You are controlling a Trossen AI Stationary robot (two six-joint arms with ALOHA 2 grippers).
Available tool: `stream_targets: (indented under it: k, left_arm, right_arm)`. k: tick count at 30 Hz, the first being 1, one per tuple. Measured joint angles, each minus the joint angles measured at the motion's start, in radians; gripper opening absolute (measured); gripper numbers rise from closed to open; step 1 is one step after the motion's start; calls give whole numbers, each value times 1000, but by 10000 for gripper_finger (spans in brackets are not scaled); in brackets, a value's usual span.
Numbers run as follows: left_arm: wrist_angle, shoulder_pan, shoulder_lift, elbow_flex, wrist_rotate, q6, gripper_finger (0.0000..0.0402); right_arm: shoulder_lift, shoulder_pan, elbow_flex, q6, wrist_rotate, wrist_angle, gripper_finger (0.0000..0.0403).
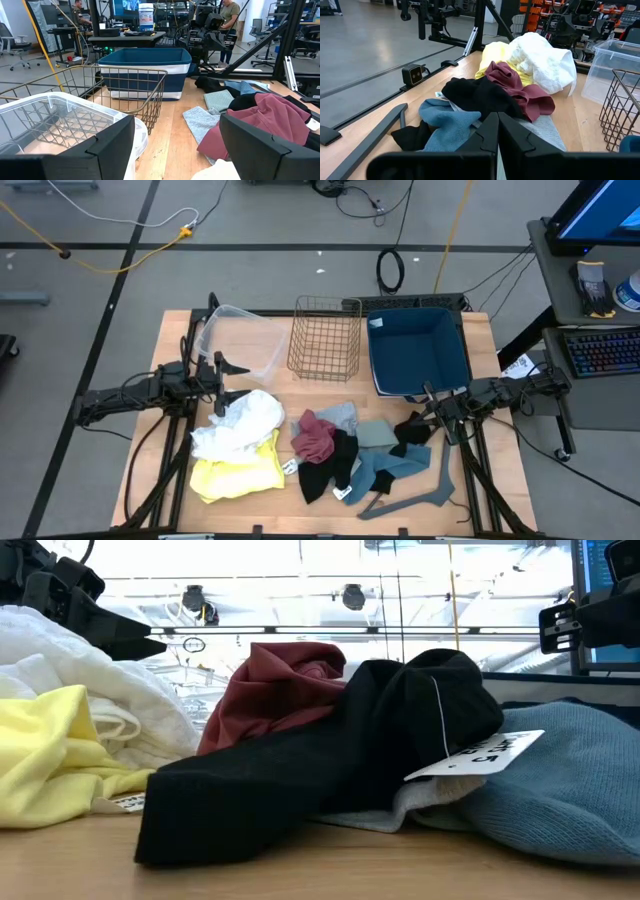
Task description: Pick & Place Cloths
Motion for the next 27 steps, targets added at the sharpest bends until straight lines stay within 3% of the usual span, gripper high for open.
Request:
stream_targets:
  k: [19,27]
  left_arm:
    - [0,0,0,0,0,0,296]
    - [0,0,0,0,0,0,296]
  right_arm:
    - [0,0,0,-1,0,0,0]
    - [0,0,0,-95,0,0,0]
